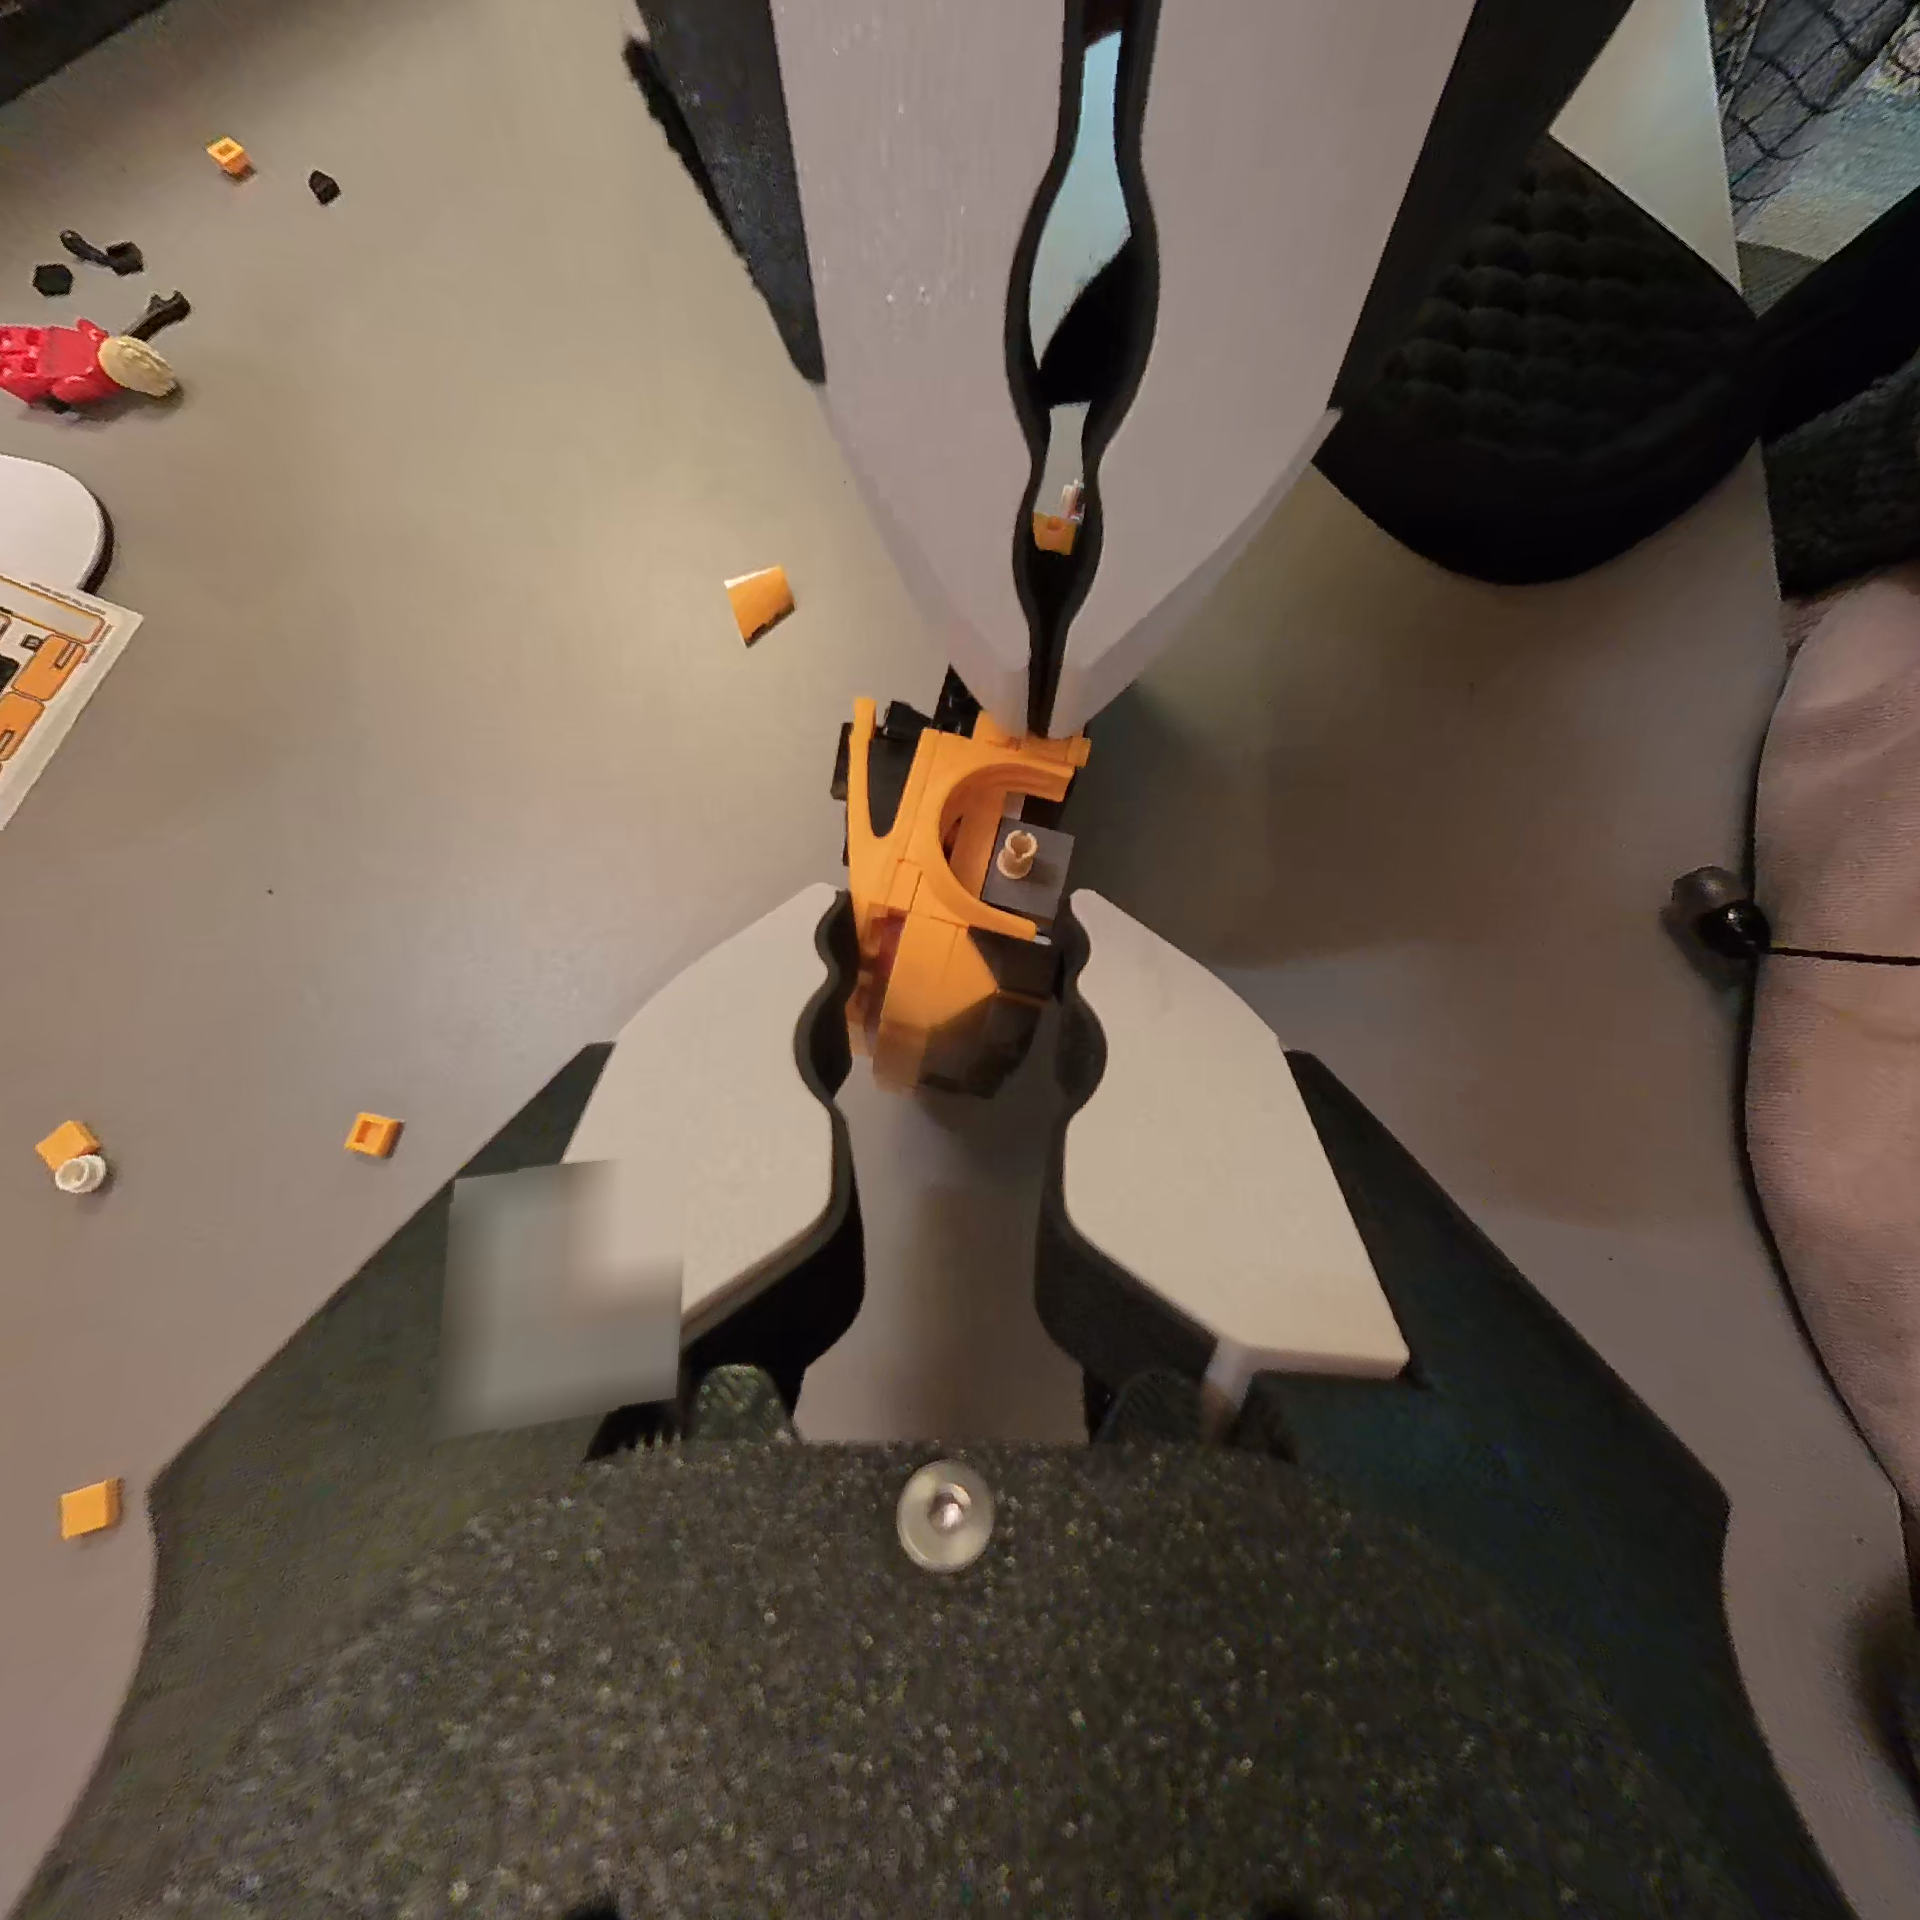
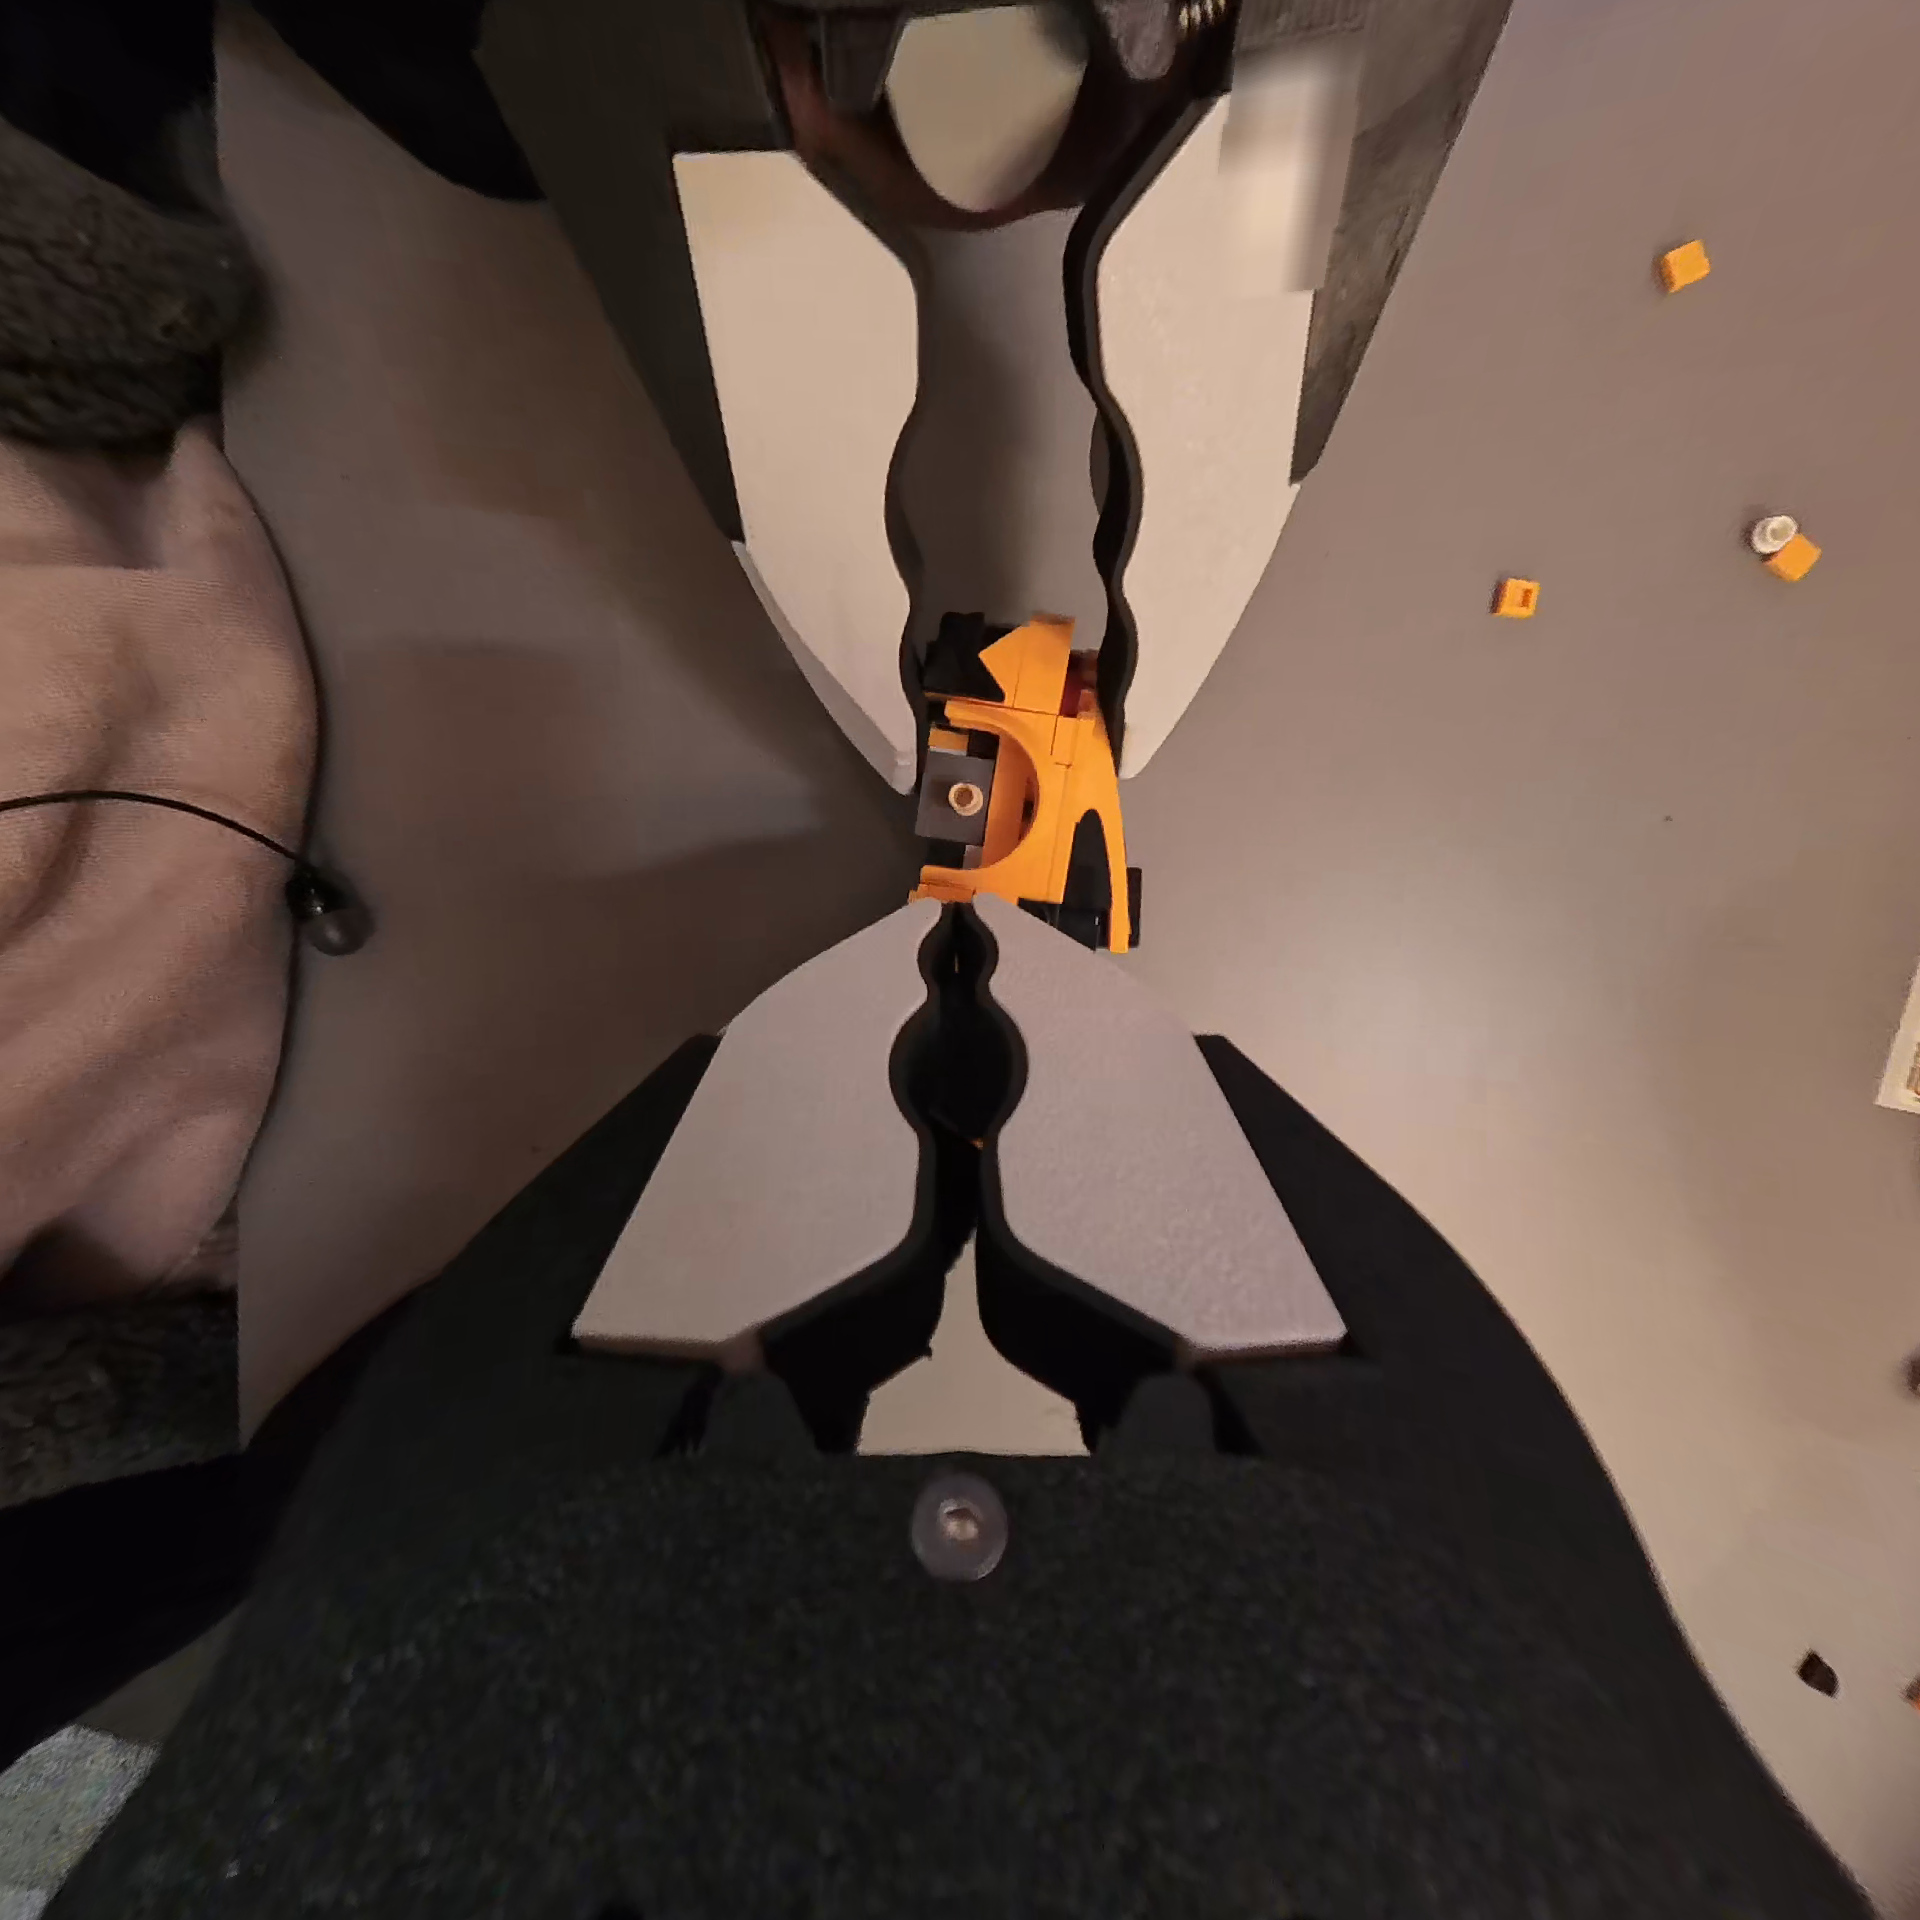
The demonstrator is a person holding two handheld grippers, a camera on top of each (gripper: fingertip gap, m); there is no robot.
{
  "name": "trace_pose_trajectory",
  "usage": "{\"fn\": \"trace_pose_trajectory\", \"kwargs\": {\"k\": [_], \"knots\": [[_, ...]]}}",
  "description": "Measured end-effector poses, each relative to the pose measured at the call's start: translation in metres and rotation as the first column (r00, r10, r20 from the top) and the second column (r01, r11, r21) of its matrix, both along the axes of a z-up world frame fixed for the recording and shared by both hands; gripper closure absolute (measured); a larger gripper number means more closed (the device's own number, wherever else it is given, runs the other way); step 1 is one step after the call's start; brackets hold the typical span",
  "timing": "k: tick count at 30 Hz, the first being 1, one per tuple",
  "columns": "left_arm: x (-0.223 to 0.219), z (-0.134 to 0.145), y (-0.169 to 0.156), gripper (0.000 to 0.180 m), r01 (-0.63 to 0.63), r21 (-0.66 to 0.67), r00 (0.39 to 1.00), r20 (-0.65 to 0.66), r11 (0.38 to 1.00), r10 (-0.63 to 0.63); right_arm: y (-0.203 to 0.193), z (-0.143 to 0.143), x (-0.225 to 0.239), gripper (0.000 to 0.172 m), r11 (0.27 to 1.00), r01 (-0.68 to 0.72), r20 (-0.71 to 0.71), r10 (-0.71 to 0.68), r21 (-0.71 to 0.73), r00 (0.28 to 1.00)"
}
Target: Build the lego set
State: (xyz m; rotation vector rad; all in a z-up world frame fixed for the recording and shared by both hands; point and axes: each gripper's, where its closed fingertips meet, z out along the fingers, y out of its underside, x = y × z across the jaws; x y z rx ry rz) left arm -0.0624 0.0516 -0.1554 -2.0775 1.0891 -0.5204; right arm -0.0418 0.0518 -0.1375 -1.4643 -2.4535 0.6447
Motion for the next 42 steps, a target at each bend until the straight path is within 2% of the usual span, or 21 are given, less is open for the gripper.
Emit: {"fn": "trace_pose_trajectory", "kwargs": {"k": [10, 12, 15, 17, 19, 21, 24, 26, 29, 33, 34, 35, 38, 40, 42], "knots": [[0.0, 0.0, 0.0, 0.144, -0.004, -0.002, 1.0, -0.005, 1.0, 0.004, 0.0, -0.001, 0.0, 0.172, 0.999, -0.01, 0.053, 0.008, 0.036, 0.999], [0.0, 0.0, 0.0, 0.145, -0.002, 0.003, 1.0, -0.003, 1.0, 0.002, 0.003, 0.001, 0.0, 0.172, 0.999, 0.007, -0.006, -0.007, 0.033, 1.0], [0.0, 0.0, 0.0, 0.144, -0.001, 0.014, 1.0, 0.002, 1.0, 0.001, 0.022, 0.037, -0.001, 0.172, 0.993, 0.088, -0.226, -0.105, -0.083, 0.969], [0.0, 0.0, 0.0, 0.144, 0.002, 0.014, 1.0, 0.01, 1.0, -0.002, 0.048, 0.046, 0.015, 0.172, 0.988, 0.141, -0.275, -0.155, -0.069, 0.949], [0.0, 0.001, 0.0, 0.144, 0.006, 0.013, 1.0, 0.015, 1.0, -0.006, 0.069, 0.028, 0.036, 0.172, 0.984, 0.173, -0.25, -0.179, -0.044, 0.952], [0.0, 0.001, 0.0, 0.144, 0.009, 0.014, 1.0, 0.017, 1.0, -0.01, 0.079, -0.002, 0.05, 0.152, 0.968, 0.226, -0.186, -0.243, -0.106, 0.952], [0.001, 0.001, -0.001, 0.144, 0.014, 0.009, 0.999, 0.03, 1.0, -0.014, 0.086, -0.041, 0.056, 0.147, 0.957, 0.277, -0.146, -0.287, -0.082, 0.947], [0.001, 0.002, -0.001, 0.144, 0.017, 0.003, 0.999, 0.048, 1.0, -0.017, 0.088, -0.052, 0.048, 0.146, 0.95, 0.304, -0.162, -0.312, -0.07, 0.936], [0.002, 0.003, -0.002, 0.143, 0.03, -0.005, 0.996, 0.082, 1.0, -0.029, 0.092, -0.058, 0.034, 0.145, 0.949, 0.308, -0.18, -0.315, -0.069, 0.932], [0.001, 0.007, -0.003, 0.142, 0.042, -0.011, 0.992, 0.121, 0.999, -0.04, 0.098, -0.064, 0.027, 0.143, 0.974, 0.227, -0.139, -0.228, -0.017, 0.964], [0.001, 0.008, -0.003, 0.142, 0.045, -0.008, 0.99, 0.132, 0.999, -0.043, 0.097, -0.065, 0.026, 0.145, 0.977, 0.211, -0.122, -0.214, -0.034, 0.969], [0.0, 0.011, -0.004, 0.142, 0.046, -0.003, 0.989, 0.144, 0.999, -0.045, 0.097, -0.065, 0.026, 0.154, 0.978, 0.2, -0.105, -0.205, -0.049, 0.973], [-0.002, 0.019, -0.002, 0.143, 0.037, 0.013, 0.981, 0.189, 0.999, -0.039, 0.096, -0.065, 0.026, 0.157, 0.983, 0.176, -0.073, -0.18, -0.06, 0.981], [-0.003, 0.027, 0.0, 0.146, 0.02, 0.031, 0.973, 0.228, 0.999, -0.026, 0.094, -0.059, 0.024, 0.158, 0.979, 0.185, -0.105, -0.193, -0.083, 0.976], [-0.004, 0.037, 0.005, 0.151, -0.012, 0.045, 0.958, 0.288, 0.999, -0.001, 0.087, -0.04, 0.018, 0.159, 0.978, 0.173, -0.201, -0.194, -0.116, 0.96]]}}
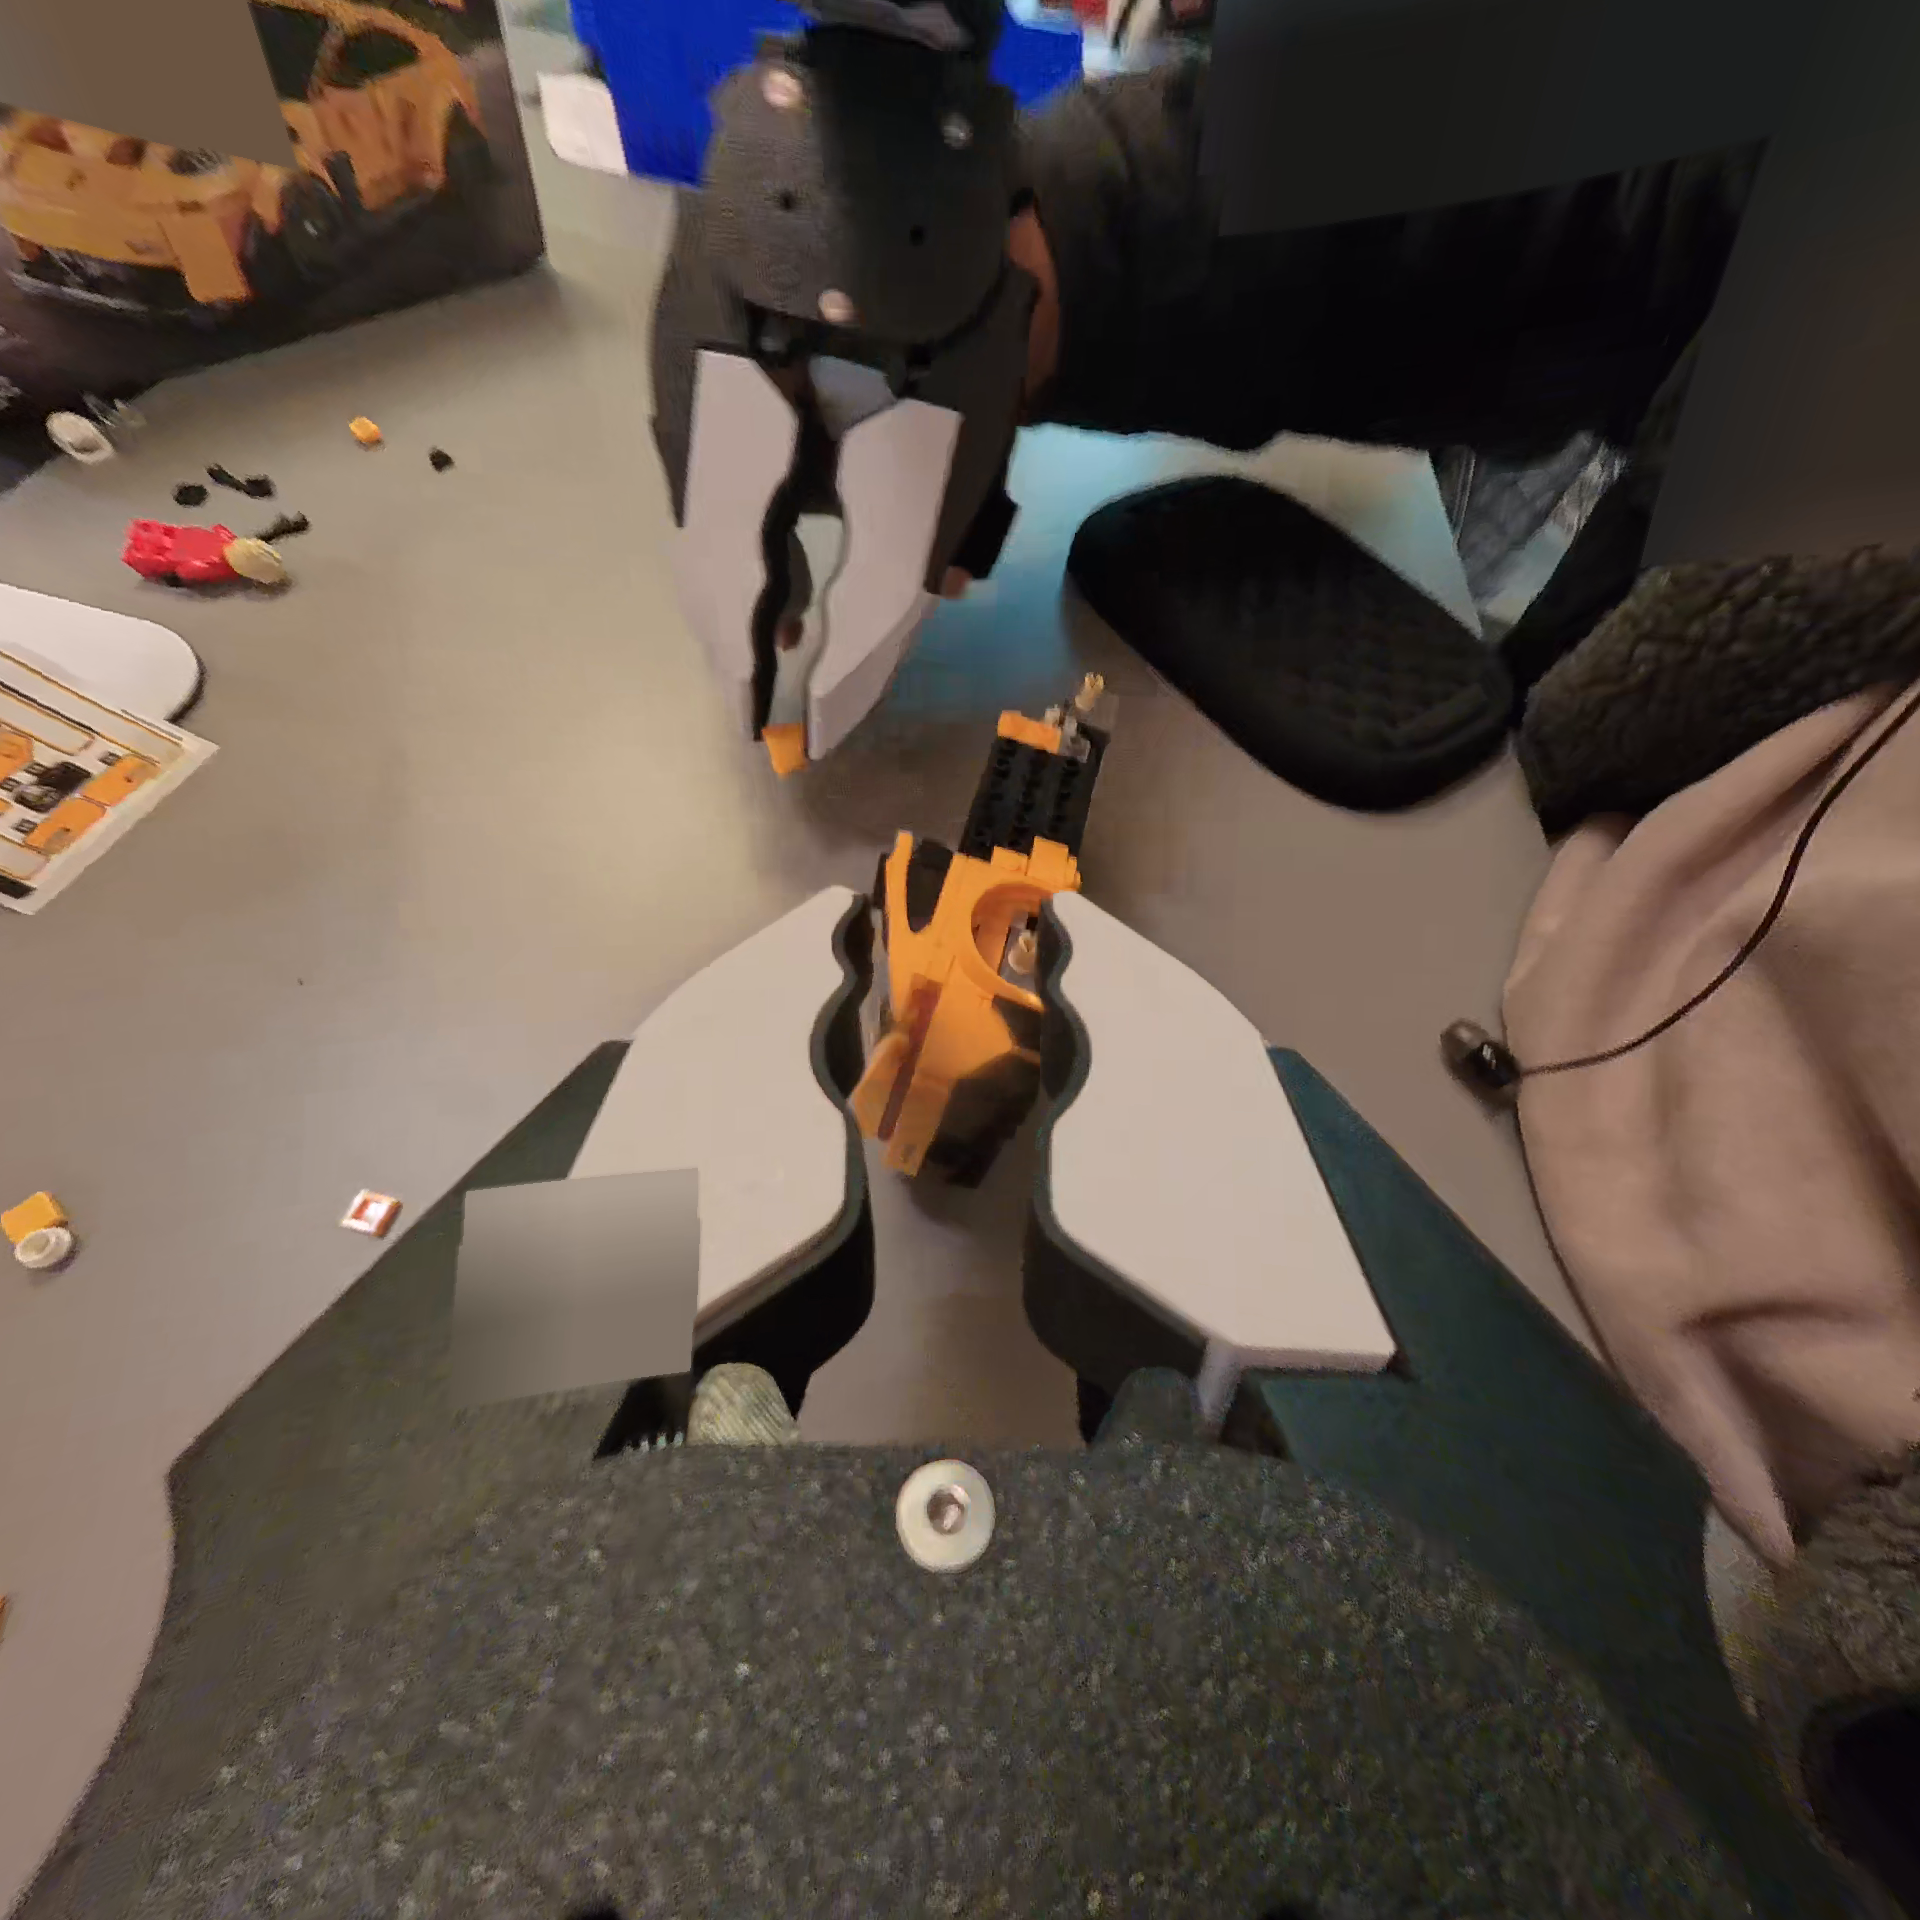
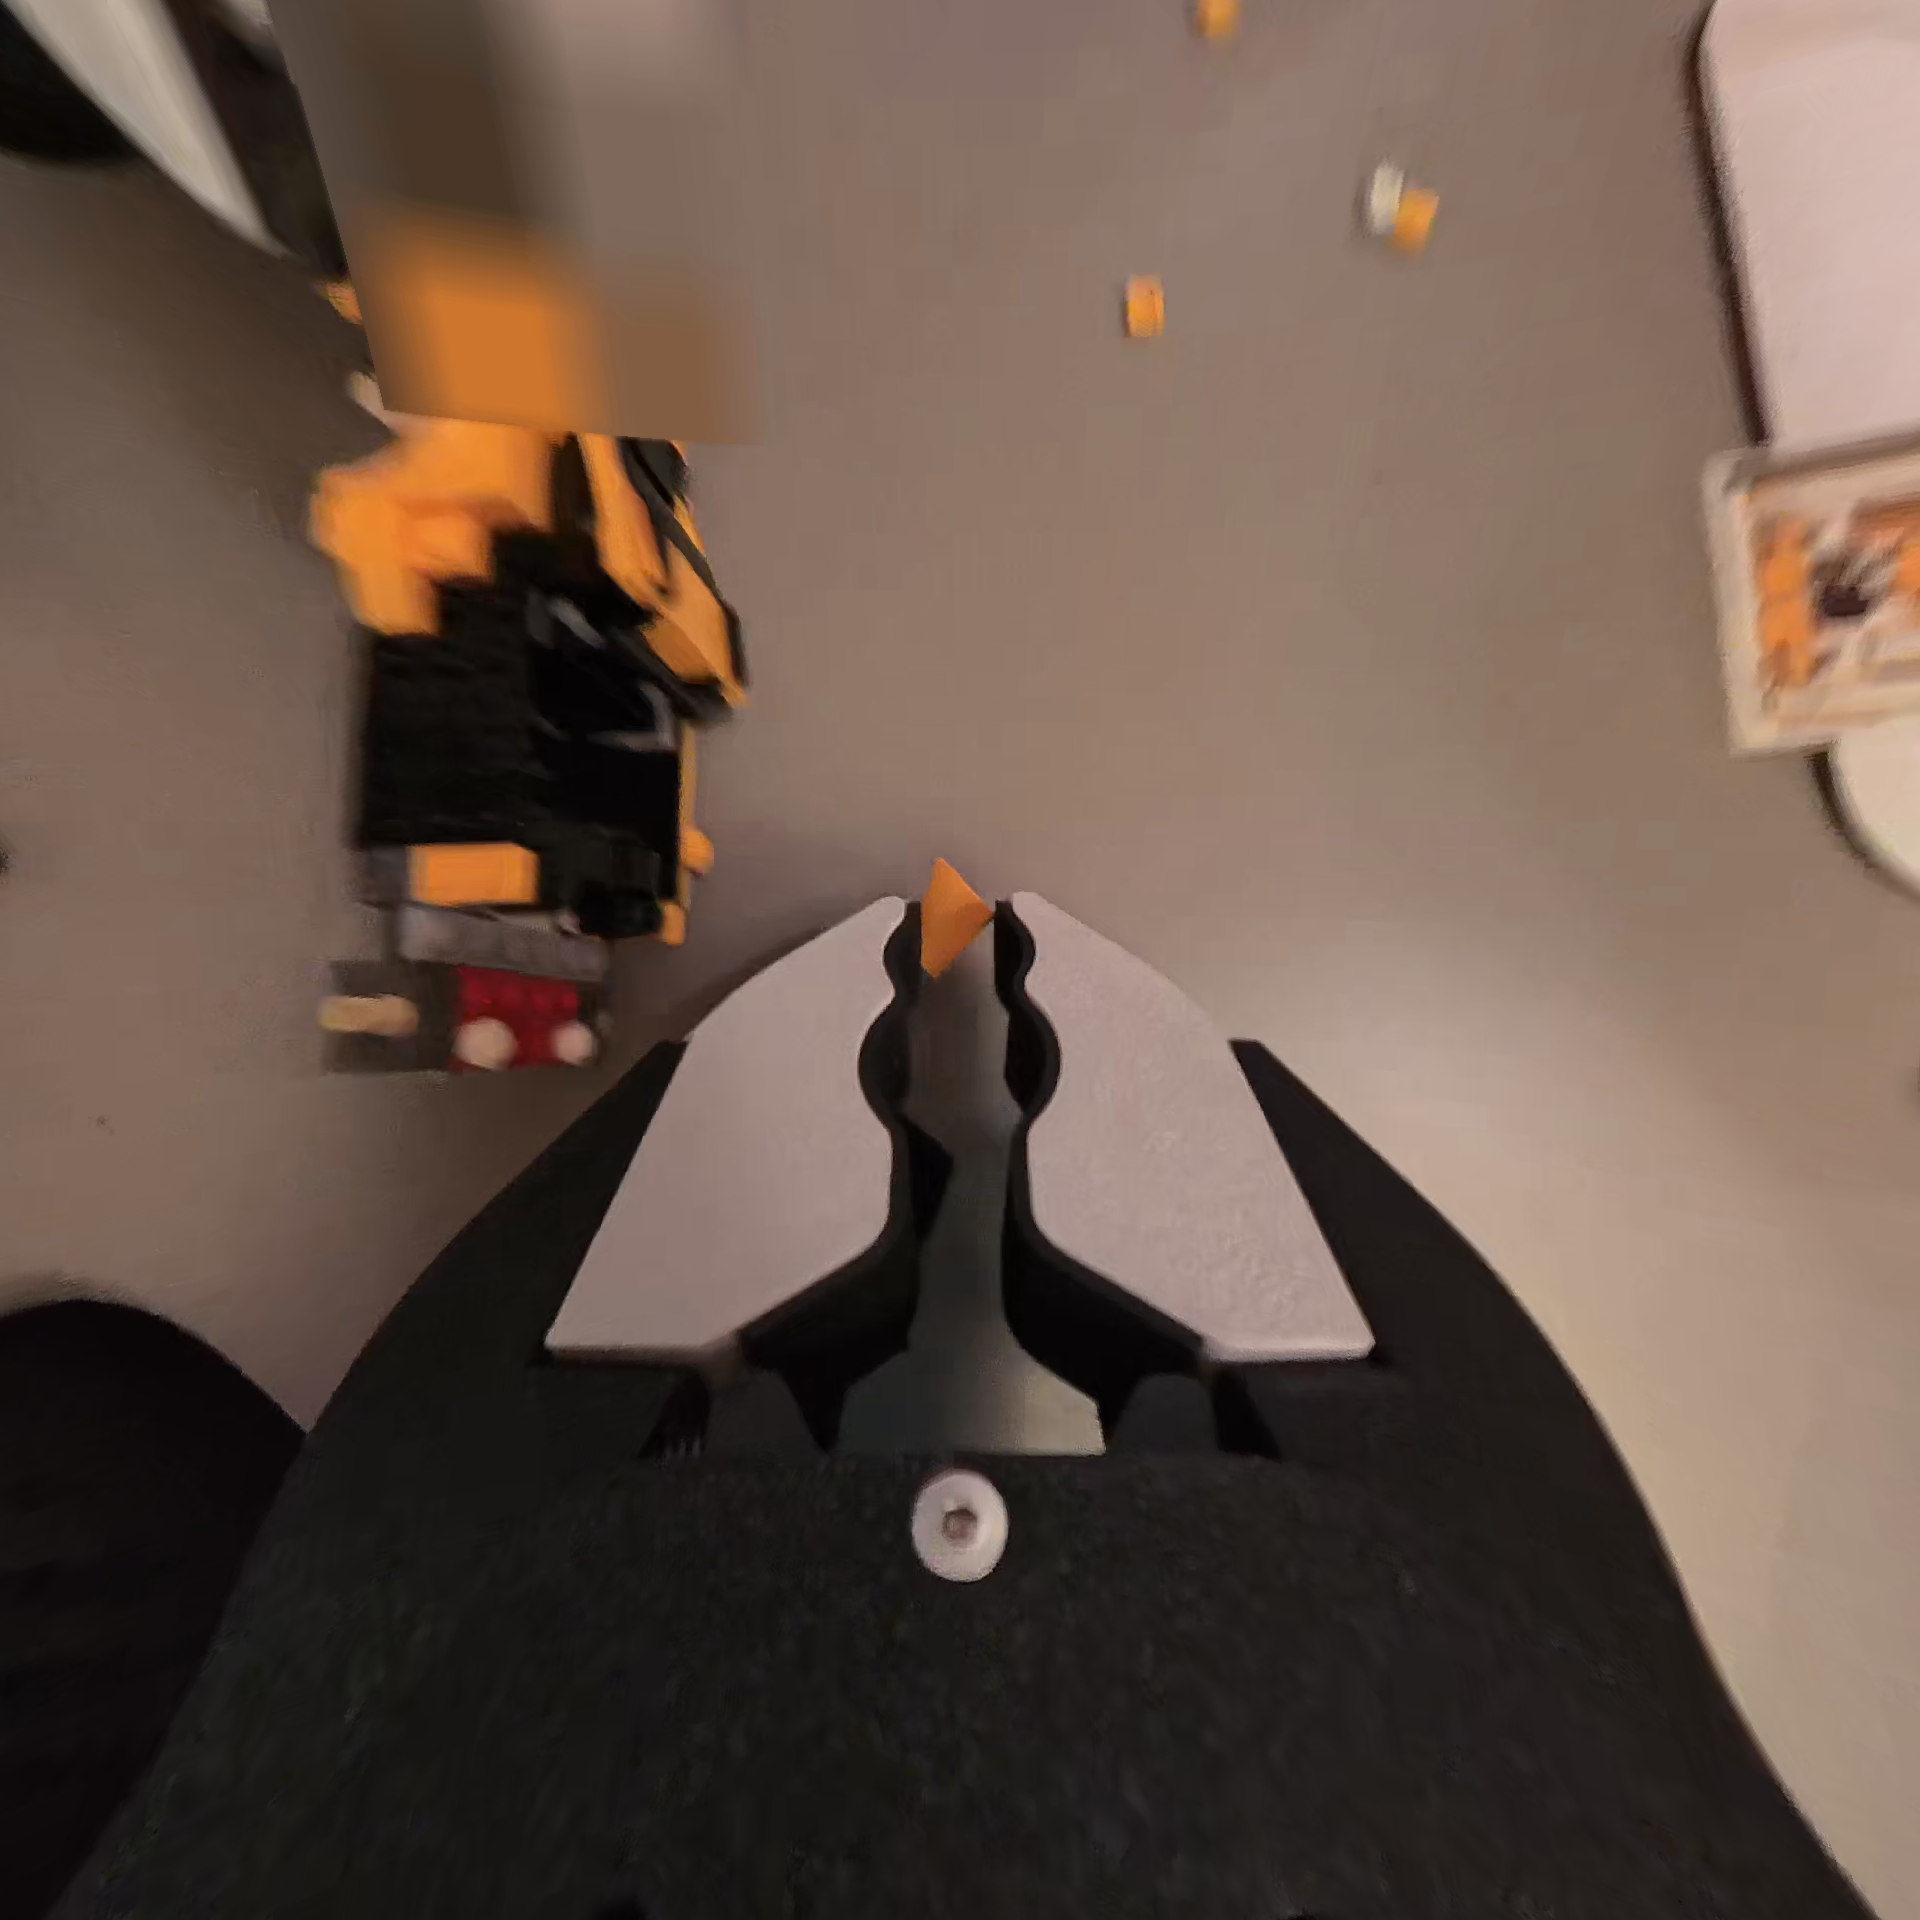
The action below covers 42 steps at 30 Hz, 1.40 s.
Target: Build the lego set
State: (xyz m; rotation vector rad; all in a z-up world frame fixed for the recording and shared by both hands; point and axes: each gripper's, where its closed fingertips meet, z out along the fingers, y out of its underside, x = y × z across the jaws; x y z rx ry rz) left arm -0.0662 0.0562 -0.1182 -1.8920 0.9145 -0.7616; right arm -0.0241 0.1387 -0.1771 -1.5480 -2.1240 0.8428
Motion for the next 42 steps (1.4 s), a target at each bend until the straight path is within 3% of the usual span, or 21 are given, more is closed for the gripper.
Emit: {"fn": "trace_pose_trajectory", "kwargs": {"k": [2, 5, 11, 17, 27, 34, 42], "knots": [[0.002, 0.01, 0.004, 0.153, -0.024, -0.004, 0.996, 0.085, 1.0, 0.024, -0.016, 0.031, -0.007, 0.159, 0.999, -0.041, -0.152, 0.042, 0.008, 0.987], [0.004, 0.022, 0.007, 0.157, -0.045, -0.035, 0.978, 0.203, 0.998, 0.051, -0.037, 0.066, -0.014, 0.159, 0.994, -0.074, -0.267, 0.093, 0.082, 0.959], [0.018, 0.032, 0.0, 0.167, 0.002, -0.067, 0.955, 0.296, 0.998, 0.018, -0.076, 0.093, -0.024, 0.159, 0.98, -0.124, -0.335, 0.171, 0.157, 0.927], [0.026, 0.035, -0.007, 0.173, 0.036, -0.069, 0.951, 0.308, 0.997, -0.013, -0.088, 0.101, -0.027, 0.167, 0.978, -0.108, -0.347, 0.165, 0.177, 0.923], [0.028, 0.037, -0.01, 0.177, 0.07, -0.127, 0.932, 0.361, 0.989, -0.02, -0.092, 0.103, -0.026, 0.166, 0.984, -0.075, -0.35, 0.128, 0.16, 0.928], [0.021, 0.039, -0.009, 0.177, 0.185, -0.367, 0.829, 0.557, 0.911, 0.056, -0.085, 0.095, -0.018, 0.153, 0.973, -0.095, -0.333, 0.162, 0.21, 0.929], [0.014, 0.051, -0.003, 0.177, 0.201, -0.376, 0.747, 0.656, 0.904, 0.107, -0.085, 0.095, -0.031, 0.152, 0.97, -0.035, -0.351, 0.121, 0.241, 0.929]]}}
